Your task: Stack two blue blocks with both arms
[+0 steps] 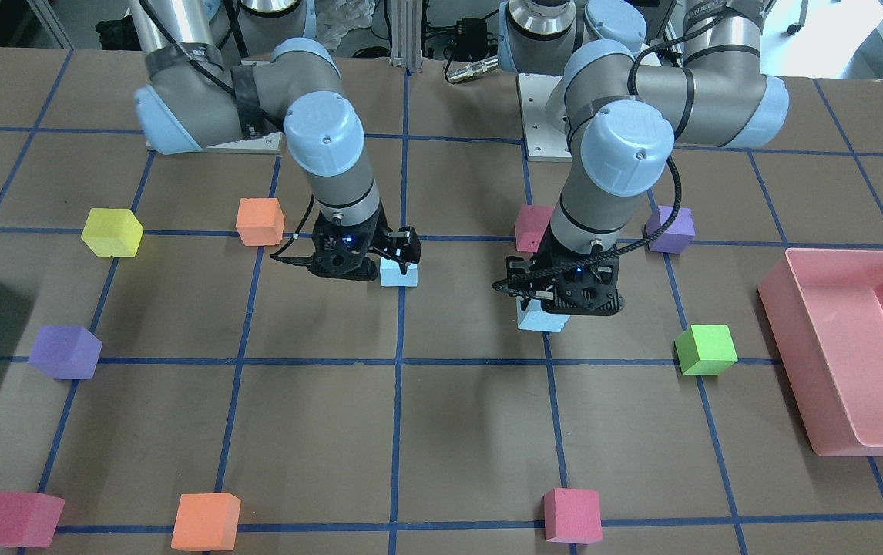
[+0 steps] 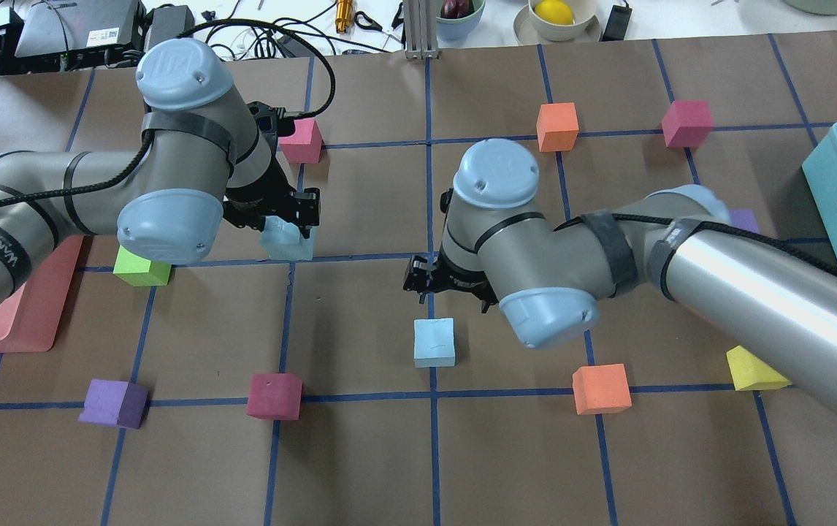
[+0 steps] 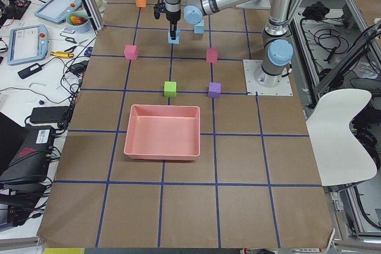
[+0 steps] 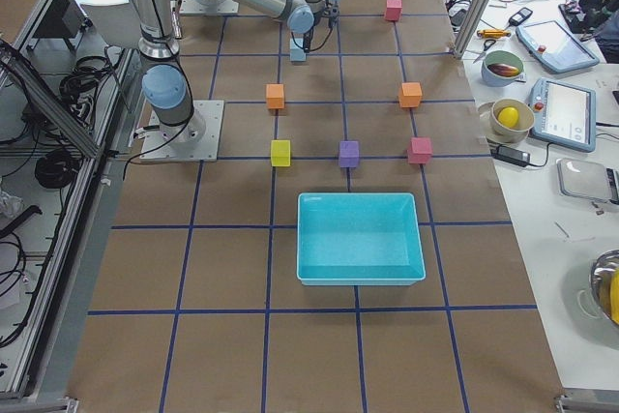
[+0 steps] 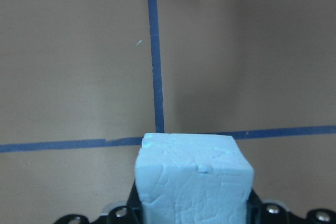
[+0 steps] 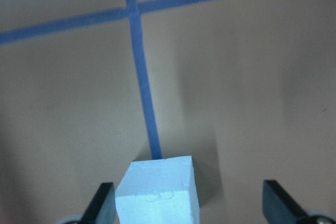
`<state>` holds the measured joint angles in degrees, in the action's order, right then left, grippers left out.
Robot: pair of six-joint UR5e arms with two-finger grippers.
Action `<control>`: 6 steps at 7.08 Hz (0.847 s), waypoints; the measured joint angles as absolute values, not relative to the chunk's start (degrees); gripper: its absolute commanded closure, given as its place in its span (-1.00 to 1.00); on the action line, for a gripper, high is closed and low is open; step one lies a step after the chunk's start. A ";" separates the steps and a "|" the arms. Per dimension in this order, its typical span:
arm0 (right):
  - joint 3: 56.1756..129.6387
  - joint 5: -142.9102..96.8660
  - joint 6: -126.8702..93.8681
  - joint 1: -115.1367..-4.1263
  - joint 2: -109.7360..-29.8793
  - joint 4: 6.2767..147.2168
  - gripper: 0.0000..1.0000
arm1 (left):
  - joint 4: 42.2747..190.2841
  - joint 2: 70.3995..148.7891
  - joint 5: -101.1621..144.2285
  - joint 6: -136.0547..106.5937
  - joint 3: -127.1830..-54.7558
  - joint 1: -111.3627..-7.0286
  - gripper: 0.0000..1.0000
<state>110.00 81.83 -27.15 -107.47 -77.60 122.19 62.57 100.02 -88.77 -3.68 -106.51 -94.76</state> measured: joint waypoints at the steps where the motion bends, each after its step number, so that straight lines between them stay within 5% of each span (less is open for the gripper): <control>1: 105.73 82.34 -23.29 -103.00 -79.63 114.67 -1.00 | 62.57 99.38 -88.58 -7.44 -107.63 -97.18 1.00; 6: 97.87 92.42 -10.59 -90.60 -84.80 103.33 -1.00 | 61.21 100.98 -88.43 -26.29 -107.16 -113.01 1.00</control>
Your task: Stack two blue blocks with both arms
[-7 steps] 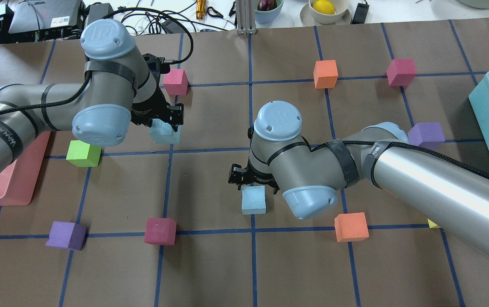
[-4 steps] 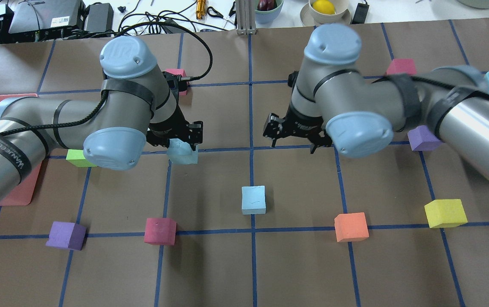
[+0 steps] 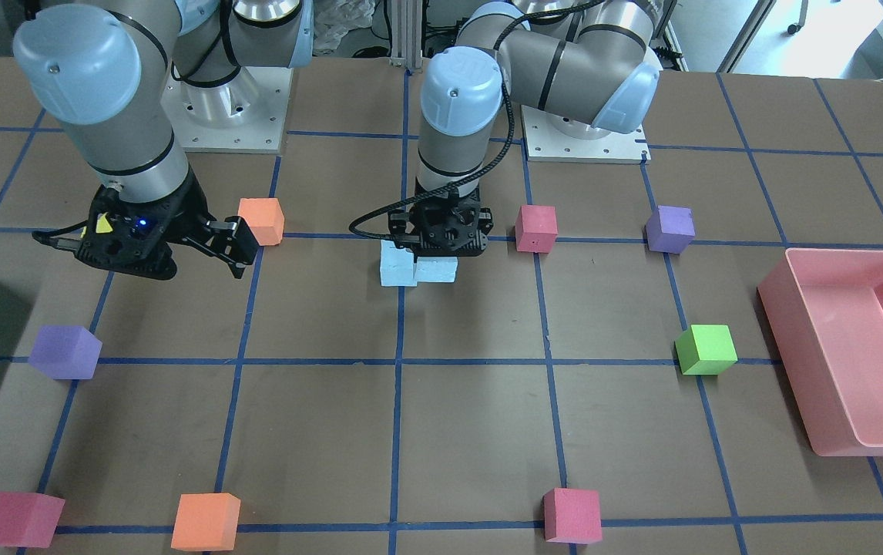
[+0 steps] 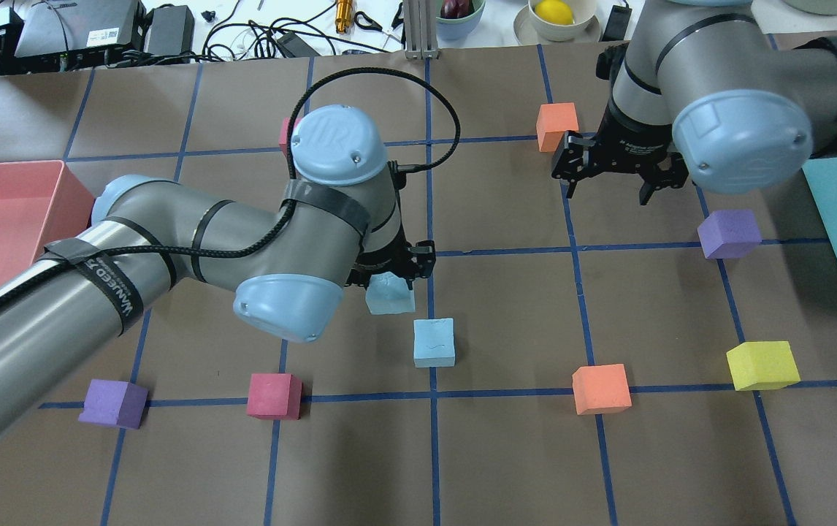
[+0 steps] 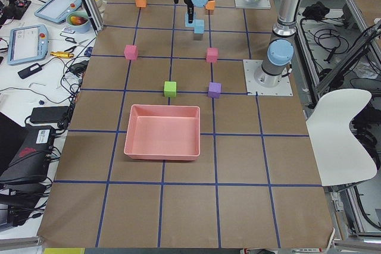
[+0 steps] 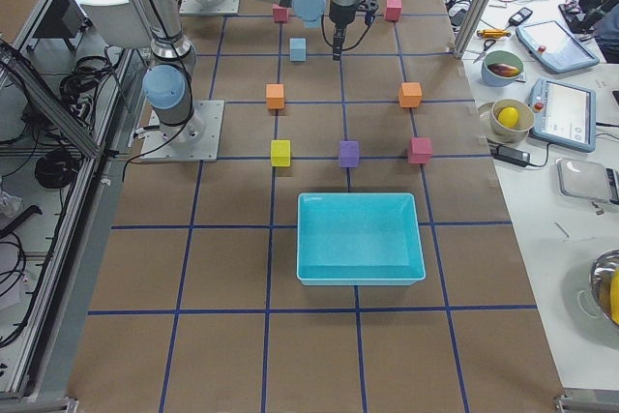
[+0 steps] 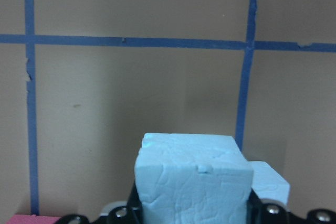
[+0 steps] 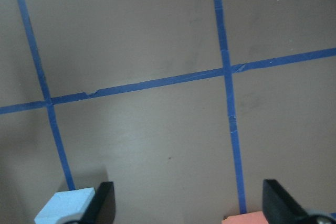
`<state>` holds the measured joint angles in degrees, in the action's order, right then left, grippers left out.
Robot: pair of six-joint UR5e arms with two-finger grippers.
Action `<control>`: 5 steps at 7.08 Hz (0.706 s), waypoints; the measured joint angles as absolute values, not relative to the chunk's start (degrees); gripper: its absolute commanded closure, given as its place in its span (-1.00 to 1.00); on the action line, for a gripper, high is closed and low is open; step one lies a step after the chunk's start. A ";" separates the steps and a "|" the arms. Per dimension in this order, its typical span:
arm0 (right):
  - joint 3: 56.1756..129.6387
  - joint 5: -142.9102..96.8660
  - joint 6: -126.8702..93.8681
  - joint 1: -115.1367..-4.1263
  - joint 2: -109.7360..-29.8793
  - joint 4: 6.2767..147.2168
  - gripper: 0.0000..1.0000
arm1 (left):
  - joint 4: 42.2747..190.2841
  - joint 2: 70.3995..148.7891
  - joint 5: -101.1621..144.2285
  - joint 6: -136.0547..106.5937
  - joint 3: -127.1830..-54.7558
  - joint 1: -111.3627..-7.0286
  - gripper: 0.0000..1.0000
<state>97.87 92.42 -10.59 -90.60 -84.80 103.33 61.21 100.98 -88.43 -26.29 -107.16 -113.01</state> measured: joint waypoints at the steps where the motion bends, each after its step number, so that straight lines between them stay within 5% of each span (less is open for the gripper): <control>1: 97.17 93.14 -10.32 -90.19 -85.37 102.91 -1.00 | 61.19 101.40 -88.45 -28.10 -107.08 -114.79 1.00; 5: 94.21 92.29 -10.12 -89.33 -88.27 93.13 -1.00 | 61.12 103.88 -87.93 -29.78 -107.05 -117.37 1.00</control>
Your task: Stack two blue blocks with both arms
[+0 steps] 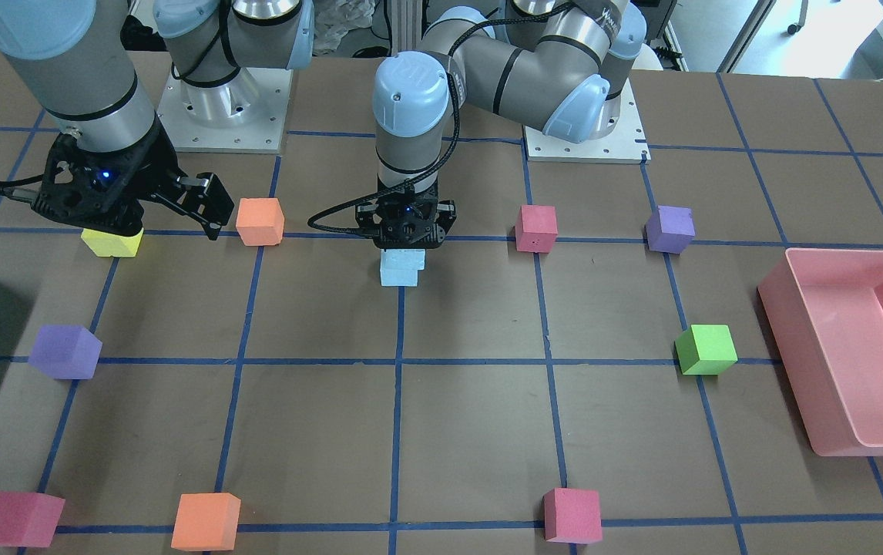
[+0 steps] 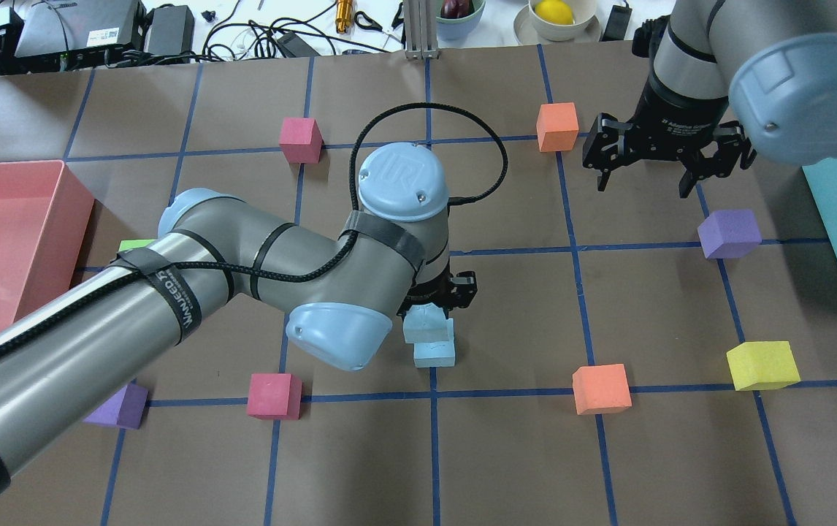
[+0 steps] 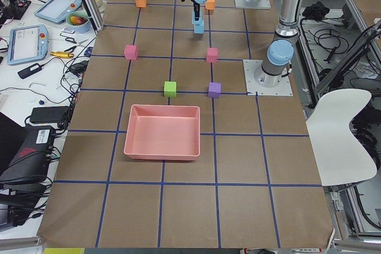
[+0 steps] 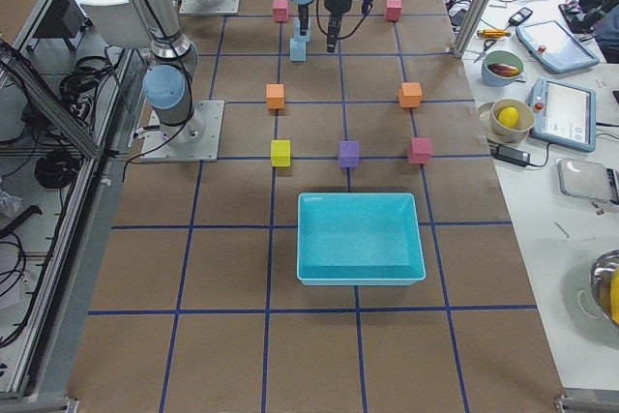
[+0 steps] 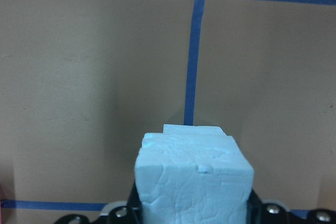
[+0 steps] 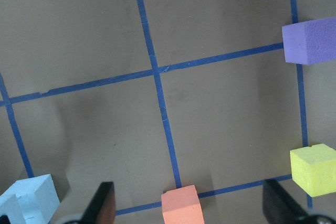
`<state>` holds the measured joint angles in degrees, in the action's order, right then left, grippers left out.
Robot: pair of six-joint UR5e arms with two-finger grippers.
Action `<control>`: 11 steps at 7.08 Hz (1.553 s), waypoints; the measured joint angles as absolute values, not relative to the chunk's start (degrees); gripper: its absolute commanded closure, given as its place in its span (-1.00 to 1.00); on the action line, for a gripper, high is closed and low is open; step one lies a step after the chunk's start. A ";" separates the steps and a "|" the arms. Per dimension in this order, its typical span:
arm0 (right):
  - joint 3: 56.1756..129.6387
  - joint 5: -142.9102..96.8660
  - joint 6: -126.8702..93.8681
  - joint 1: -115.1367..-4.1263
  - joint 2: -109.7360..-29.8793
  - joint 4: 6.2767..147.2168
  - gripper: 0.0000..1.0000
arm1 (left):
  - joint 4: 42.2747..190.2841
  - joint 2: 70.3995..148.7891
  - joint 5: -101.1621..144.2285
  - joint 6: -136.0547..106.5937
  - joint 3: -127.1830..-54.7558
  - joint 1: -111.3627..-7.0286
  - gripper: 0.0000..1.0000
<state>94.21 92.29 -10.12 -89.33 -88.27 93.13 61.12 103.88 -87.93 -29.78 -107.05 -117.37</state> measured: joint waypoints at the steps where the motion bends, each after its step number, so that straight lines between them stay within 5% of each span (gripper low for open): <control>1: 94.22 92.06 -9.56 -89.32 -89.38 92.36 -1.00 | 61.14 104.19 -87.92 -29.48 -107.14 -117.75 1.00; 5: 94.31 92.01 -1.45 -89.38 -91.39 90.71 -1.00 | 61.24 104.75 -88.00 -29.87 -107.33 -118.86 0.97; 6: 94.19 91.90 0.00 -89.42 -91.43 89.48 -1.00 | 61.28 104.89 -88.01 -30.07 -107.40 -118.89 0.75; 8: 94.07 90.57 2.04 -89.46 -91.39 88.69 -1.00 | 61.30 105.11 -87.98 -30.54 -107.44 -118.91 -0.99; 11: 94.05 88.83 3.08 -89.61 -91.39 88.60 -1.00 | 61.15 105.69 -88.09 -30.59 -107.66 -118.99 -1.00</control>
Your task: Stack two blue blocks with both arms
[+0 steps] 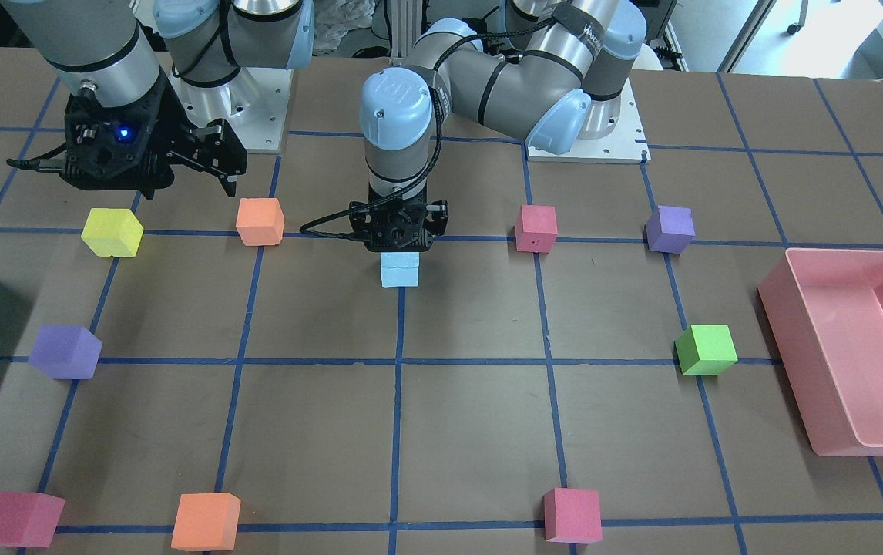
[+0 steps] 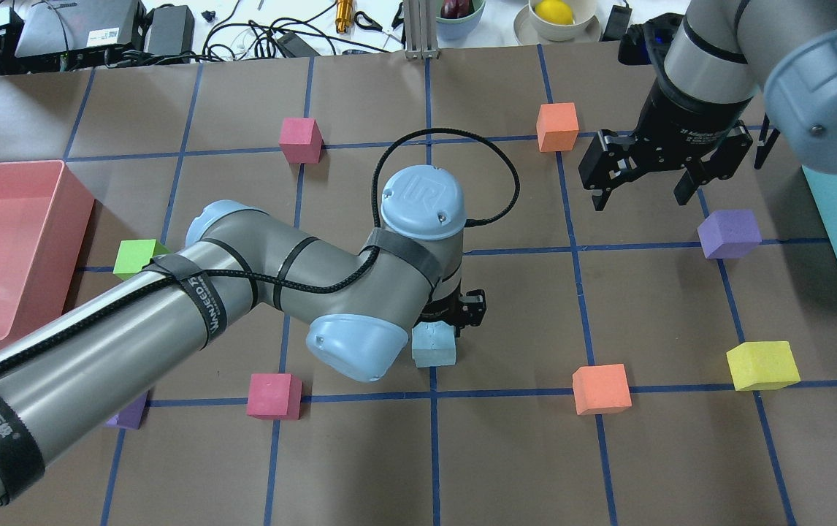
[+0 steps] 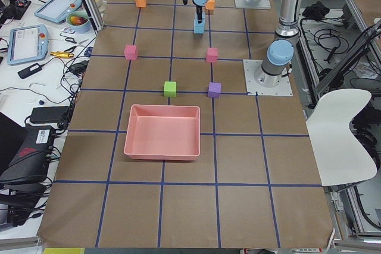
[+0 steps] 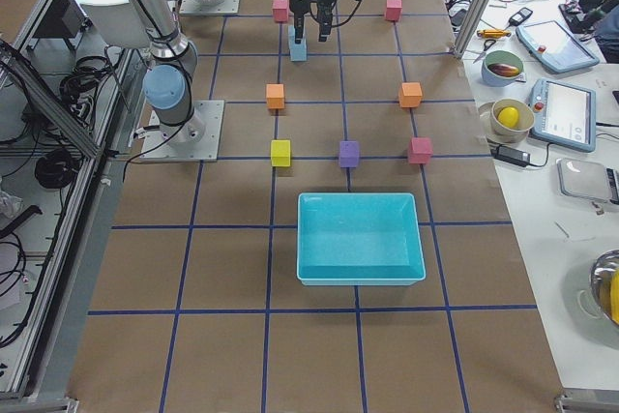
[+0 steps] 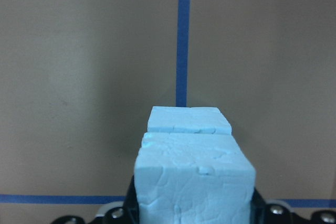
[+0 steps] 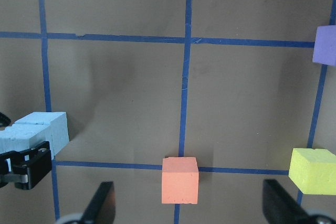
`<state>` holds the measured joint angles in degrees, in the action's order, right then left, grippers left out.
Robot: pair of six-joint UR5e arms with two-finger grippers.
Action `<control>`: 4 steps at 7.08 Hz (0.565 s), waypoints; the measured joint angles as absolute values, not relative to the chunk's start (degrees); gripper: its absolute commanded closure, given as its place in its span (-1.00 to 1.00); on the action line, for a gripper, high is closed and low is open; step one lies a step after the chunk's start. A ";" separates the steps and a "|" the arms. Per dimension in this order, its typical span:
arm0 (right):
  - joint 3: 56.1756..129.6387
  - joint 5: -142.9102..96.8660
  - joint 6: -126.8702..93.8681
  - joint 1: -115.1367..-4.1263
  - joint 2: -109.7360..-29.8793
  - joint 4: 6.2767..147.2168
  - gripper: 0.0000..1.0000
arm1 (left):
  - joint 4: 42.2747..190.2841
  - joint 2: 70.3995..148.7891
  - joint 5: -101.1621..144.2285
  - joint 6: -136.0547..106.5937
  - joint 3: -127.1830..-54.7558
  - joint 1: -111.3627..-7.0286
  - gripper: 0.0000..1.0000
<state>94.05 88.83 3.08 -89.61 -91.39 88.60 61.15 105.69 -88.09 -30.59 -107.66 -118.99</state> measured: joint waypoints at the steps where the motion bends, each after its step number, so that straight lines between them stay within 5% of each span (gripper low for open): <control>1: 93.97 88.91 2.93 -89.62 -91.40 88.60 -1.00 | 60.87 105.19 -88.12 -30.39 -107.51 -118.94 -1.00; 4: 93.69 91.84 2.63 -89.80 -91.35 88.91 -1.00 | 60.12 101.48 -88.46 -27.45 -107.21 -116.64 -1.00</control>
